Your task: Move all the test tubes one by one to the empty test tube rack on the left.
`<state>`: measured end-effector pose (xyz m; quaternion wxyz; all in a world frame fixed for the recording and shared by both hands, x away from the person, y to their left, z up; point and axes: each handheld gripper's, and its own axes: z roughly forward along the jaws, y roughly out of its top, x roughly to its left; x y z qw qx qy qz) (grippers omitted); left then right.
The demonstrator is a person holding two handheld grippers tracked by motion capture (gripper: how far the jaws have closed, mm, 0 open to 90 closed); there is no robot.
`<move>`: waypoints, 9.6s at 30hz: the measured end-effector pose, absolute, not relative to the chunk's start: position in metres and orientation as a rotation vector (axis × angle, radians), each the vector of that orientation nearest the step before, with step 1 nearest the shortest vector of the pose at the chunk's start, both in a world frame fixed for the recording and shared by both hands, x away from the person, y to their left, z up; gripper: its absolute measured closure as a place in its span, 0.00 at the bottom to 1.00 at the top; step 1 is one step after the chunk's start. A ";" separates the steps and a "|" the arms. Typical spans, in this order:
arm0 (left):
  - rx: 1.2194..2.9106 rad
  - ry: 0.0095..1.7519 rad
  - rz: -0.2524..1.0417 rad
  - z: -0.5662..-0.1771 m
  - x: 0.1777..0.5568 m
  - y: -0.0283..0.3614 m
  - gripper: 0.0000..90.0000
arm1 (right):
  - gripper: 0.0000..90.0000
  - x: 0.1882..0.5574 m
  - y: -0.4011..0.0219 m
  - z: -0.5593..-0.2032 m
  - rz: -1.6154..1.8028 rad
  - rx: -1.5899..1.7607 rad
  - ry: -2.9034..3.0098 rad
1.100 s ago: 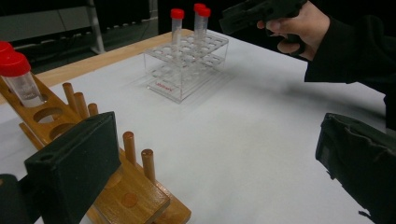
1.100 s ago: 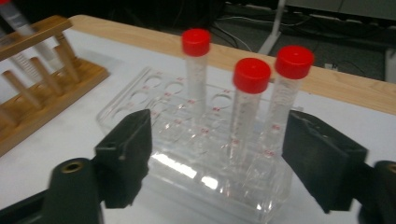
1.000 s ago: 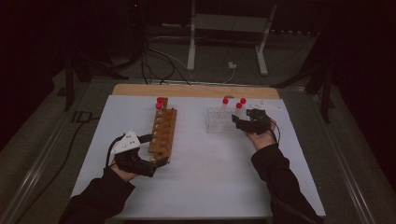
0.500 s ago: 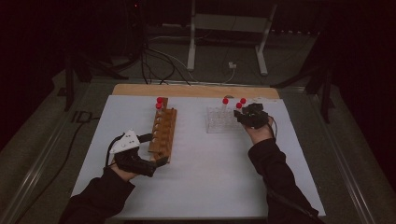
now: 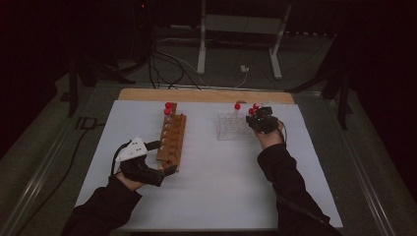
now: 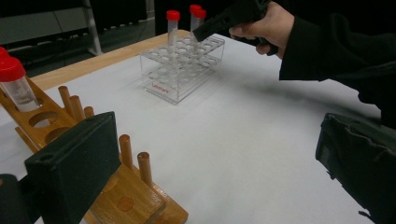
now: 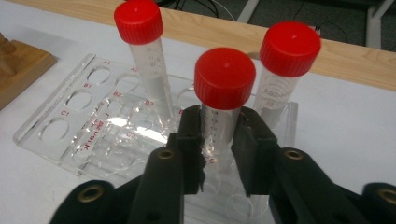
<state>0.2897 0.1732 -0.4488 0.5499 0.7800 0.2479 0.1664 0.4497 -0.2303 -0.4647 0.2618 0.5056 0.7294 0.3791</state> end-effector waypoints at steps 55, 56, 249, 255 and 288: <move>1.846 0.557 0.339 -0.444 0.289 0.167 0.01 | 0.83 0.382 -0.211 -0.411 1.156 1.083 2.018; 1.849 0.555 0.347 -0.444 0.289 0.167 0.01 | 0.83 0.380 -0.210 -0.412 1.161 1.074 2.027; 1.815 0.841 0.648 -0.432 0.410 0.175 0.80 | 0.00 0.291 -0.166 -0.445 1.495 0.782 2.332; 1.833 0.853 0.639 -0.441 0.411 0.172 0.80 | 0.00 0.291 -0.166 -0.446 1.497 0.789 2.332; 1.900 0.869 0.604 -0.444 0.406 0.173 0.58 | 0.00 0.294 -0.170 -0.444 1.511 0.805 2.321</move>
